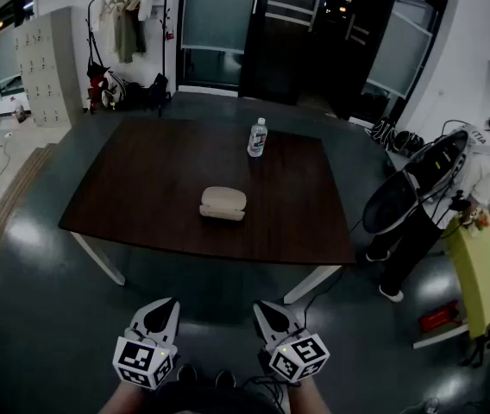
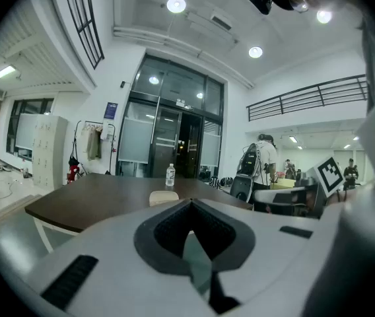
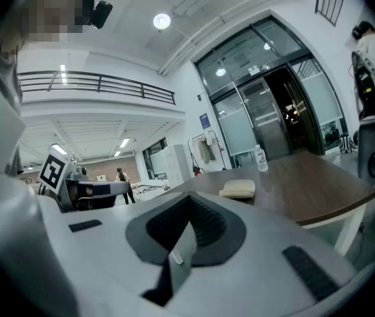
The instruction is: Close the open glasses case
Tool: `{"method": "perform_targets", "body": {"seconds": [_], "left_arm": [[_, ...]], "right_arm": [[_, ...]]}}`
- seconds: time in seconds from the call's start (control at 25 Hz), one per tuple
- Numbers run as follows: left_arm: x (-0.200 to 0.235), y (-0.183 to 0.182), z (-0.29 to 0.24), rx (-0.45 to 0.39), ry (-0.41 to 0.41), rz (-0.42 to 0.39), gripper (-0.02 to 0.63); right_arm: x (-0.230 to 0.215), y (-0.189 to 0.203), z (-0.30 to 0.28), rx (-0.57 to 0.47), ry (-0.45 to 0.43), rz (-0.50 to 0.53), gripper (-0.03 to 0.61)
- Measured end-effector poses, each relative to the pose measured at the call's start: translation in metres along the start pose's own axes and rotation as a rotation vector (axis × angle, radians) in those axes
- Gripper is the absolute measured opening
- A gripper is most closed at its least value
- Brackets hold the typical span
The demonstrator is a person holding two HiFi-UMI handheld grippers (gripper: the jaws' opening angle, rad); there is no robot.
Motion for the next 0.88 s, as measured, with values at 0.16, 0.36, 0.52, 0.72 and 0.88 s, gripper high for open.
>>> {"method": "perform_targets", "body": {"seconds": [0.16, 0.36, 0.52, 0.72, 0.88], "left_arm": [[-0.001, 0.003, -0.002, 0.001, -0.013, 0.009, -0.003], [-0.004, 0.007, -0.004, 0.013, -0.004, 0.009, -0.003], [-0.008, 0.007, -0.007, 0.029, 0.007, 0.000, -0.003], [-0.015, 0.011, -0.010, 0.053, 0.011, -0.018, -0.003], [-0.025, 0.017, -0.016, 0.070, 0.010, -0.026, -0.003]], "right_arm": [[-0.004, 0.002, -0.001, 0.009, -0.012, -0.003, -0.011], [-0.005, 0.003, 0.000, 0.012, -0.017, 0.013, -0.011], [-0.008, 0.005, 0.003, 0.019, -0.006, 0.014, -0.011], [-0.015, 0.008, 0.012, 0.015, 0.008, 0.007, -0.011], [-0.024, 0.008, 0.020, 0.001, 0.001, -0.002, -0.011]]}}
Point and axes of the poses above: the fingertips, and each gripper's own axes: z backward along the fingers, x to its left, y out of its underside, the point moved 4 cm from there along z, backward along the fingers, and after that the axes turned 9 degrees about z, right-handed, at the moved point
